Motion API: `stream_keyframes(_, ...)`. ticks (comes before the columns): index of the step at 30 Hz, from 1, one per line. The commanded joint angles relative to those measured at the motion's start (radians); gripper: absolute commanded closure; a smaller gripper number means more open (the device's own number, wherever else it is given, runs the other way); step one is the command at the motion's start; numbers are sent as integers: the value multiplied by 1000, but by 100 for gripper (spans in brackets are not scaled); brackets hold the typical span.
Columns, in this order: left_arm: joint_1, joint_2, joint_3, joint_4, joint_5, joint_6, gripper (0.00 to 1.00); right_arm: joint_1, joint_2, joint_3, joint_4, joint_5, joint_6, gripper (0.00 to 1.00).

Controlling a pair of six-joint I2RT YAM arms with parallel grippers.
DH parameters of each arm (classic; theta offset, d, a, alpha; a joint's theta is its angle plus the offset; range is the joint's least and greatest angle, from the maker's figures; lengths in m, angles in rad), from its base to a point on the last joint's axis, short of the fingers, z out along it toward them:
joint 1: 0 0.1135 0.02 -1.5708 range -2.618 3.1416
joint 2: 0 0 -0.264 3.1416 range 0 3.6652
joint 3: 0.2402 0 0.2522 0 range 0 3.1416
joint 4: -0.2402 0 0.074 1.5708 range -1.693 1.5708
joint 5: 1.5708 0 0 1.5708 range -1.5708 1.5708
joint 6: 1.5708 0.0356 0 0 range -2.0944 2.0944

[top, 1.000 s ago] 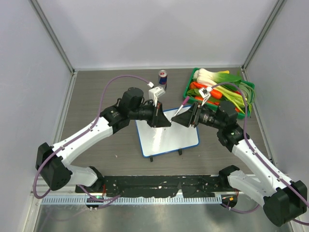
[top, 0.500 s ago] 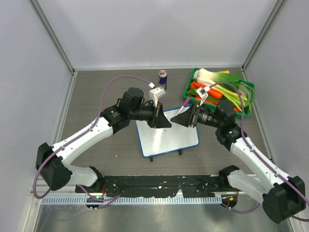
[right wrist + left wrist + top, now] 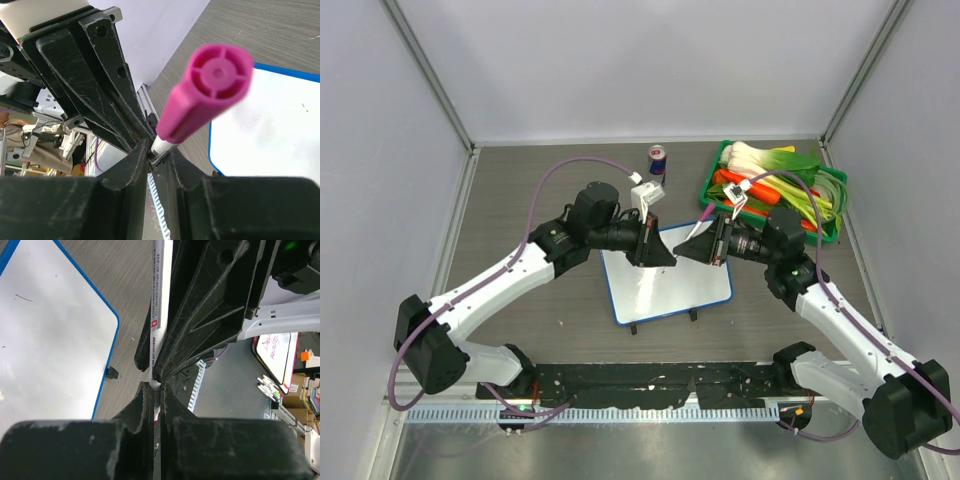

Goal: Write a sentence on the whiteboard

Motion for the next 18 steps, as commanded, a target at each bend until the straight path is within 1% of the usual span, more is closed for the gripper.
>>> stream_keyframes(1, -8, -5, 3, 37, 34, 7, 100, 2, 7, -1, 48, -10, -7, 81)
stream_keyframes(2, -8, -7, 1, 37, 36, 7, 100, 2, 10, -1, 48, -10, -7, 84)
stream_keyframes(3, -8, -7, 0, 36, 34, 8, 100, 2, 13, -1, 50, -11, -7, 92)
stream_keyframes(5, -8, -10, -3, 34, 36, 10, 100, 4, 8, -8, 53, -8, -5, 99)
stream_keyframes(14, -8, -26, -9, -1, 0, 28, 100, 2, -15, -19, 56, 19, -15, 99)
stream_keyframes(18, -8, -43, -14, 11, -32, 28, 100, 1, -31, -27, 54, 33, -16, 99)
